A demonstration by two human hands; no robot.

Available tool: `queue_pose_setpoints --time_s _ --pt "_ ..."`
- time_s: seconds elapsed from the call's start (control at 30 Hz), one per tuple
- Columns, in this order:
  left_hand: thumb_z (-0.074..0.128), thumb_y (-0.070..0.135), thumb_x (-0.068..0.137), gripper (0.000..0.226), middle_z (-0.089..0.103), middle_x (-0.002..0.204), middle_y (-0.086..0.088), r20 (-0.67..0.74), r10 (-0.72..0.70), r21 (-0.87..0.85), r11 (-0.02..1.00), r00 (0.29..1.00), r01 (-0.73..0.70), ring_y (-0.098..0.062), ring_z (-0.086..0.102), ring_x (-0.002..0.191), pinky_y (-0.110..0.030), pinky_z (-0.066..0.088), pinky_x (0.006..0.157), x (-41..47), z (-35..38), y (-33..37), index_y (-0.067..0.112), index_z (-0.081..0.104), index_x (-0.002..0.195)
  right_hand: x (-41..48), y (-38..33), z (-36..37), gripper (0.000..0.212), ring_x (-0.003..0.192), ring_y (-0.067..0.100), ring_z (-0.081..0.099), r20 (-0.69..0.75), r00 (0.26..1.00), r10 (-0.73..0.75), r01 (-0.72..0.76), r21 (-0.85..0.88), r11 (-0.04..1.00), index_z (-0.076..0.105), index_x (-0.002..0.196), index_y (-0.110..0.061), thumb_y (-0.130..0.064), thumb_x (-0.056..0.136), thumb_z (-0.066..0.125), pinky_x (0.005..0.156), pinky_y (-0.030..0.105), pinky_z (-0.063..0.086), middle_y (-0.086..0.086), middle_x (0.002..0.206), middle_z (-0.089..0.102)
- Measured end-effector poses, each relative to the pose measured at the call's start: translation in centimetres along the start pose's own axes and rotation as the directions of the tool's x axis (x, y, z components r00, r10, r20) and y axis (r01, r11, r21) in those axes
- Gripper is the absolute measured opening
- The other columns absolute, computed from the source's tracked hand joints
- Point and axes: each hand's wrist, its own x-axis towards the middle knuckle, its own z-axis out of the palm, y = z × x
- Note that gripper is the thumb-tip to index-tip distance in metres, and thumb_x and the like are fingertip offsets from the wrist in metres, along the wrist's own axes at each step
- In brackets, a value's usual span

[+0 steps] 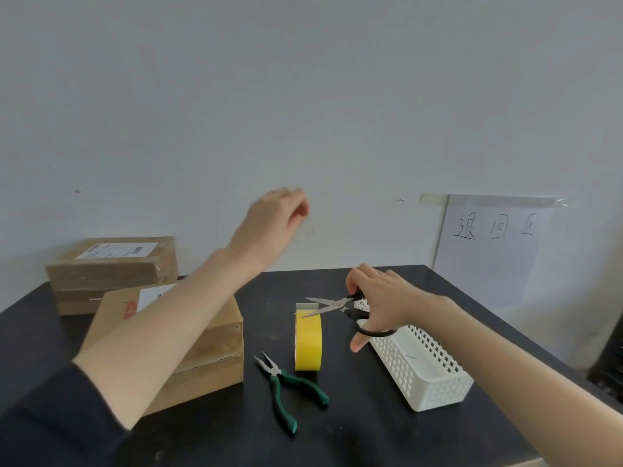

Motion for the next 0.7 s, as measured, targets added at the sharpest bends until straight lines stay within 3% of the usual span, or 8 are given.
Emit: queue_pose_setpoints --time_s 0.13,0.23,0.37,0.47,0.53,0.6,0.7 --pt "0.058 0.004 0.085 0.008 0.060 0.083 0.002 0.009 0.014 0.013 1.000 1.000 -0.014 -0.016 0.052 0.075 -0.027 0.042 0.071 1.6 -2.2 -0.1 0.011 0.060 0.086 -0.4 0.1 2.0 0.072 0.075 0.011 0.041 -0.032 0.994 0.106 -0.094 0.271 0.958 0.034 0.098 -0.029 -0.070 0.058 0.077 0.072 0.028 0.034 -0.008 0.102 0.039" --pt "0.059 0.006 0.085 0.007 0.059 0.082 0.004 0.020 0.011 0.004 1.000 1.000 -0.011 -0.015 0.053 0.074 -0.026 0.042 0.070 1.1 -1.9 0.1 0.013 0.061 0.085 -0.4 0.0 2.4 0.054 0.076 0.017 0.045 -0.029 0.980 0.199 -0.176 0.361 0.916 0.036 0.099 -0.025 -0.051 0.072 0.075 0.062 0.024 0.032 -0.002 0.107 0.042" --pt "0.057 0.007 0.086 0.008 0.058 0.081 0.003 0.058 0.002 0.017 1.000 0.998 -0.003 -0.015 0.053 0.074 -0.027 0.044 0.068 -0.1 -0.7 -0.1 0.014 0.060 0.084 -0.6 -0.1 2.3 0.041 0.073 0.011 0.044 0.051 0.953 0.299 -0.282 0.510 0.812 0.040 0.105 -0.018 -0.035 0.081 0.069 0.058 0.020 0.032 0.002 0.110 0.044" --pt "0.057 0.008 0.085 0.008 0.059 0.080 0.003 0.075 -0.004 0.018 1.000 0.997 0.002 -0.015 0.053 0.073 -0.029 0.046 0.068 -0.7 0.0 -0.4 0.016 0.060 0.083 -0.4 0.0 2.3 0.043 0.078 0.015 0.048 0.165 0.916 0.365 -0.379 0.652 0.657 0.042 0.107 -0.018 -0.035 0.079 0.071 0.059 0.022 0.037 0.005 0.108 0.054" --pt "0.058 0.008 0.086 0.009 0.059 0.081 0.004 0.087 -0.012 0.016 1.000 0.996 0.010 -0.014 0.053 0.074 -0.029 0.047 0.069 -1.0 0.3 -0.3 0.016 0.060 0.083 -0.3 0.0 2.2 0.046 0.071 0.016 0.048 0.241 0.883 0.403 -0.440 0.725 0.529 0.045 0.105 -0.016 -0.038 0.078 0.075 0.053 0.022 0.036 0.006 0.093 0.057" --pt "0.057 0.008 0.086 0.009 0.059 0.081 0.004 0.102 -0.020 0.009 1.000 0.995 0.019 -0.014 0.054 0.075 -0.029 0.047 0.069 -1.5 0.7 -0.3 0.016 0.060 0.084 -0.4 -0.3 2.0 0.040 0.061 0.016 0.048 0.303 0.873 0.383 -0.458 0.778 0.429 0.050 0.098 -0.012 -0.037 0.081 0.076 0.044 0.022 0.035 0.009 0.082 0.056" --pt "0.058 0.009 0.087 0.009 0.059 0.081 0.004 0.124 -0.037 -0.001 0.999 0.992 0.037 -0.015 0.054 0.075 -0.028 0.047 0.069 -2.3 1.0 -0.3 0.017 0.059 0.084 -0.8 -1.0 2.0 0.028 0.053 0.016 0.046 0.356 0.876 0.325 -0.446 0.854 0.267 0.051 0.092 -0.009 -0.026 0.087 0.072 0.044 0.022 0.039 0.012 0.076 0.054"
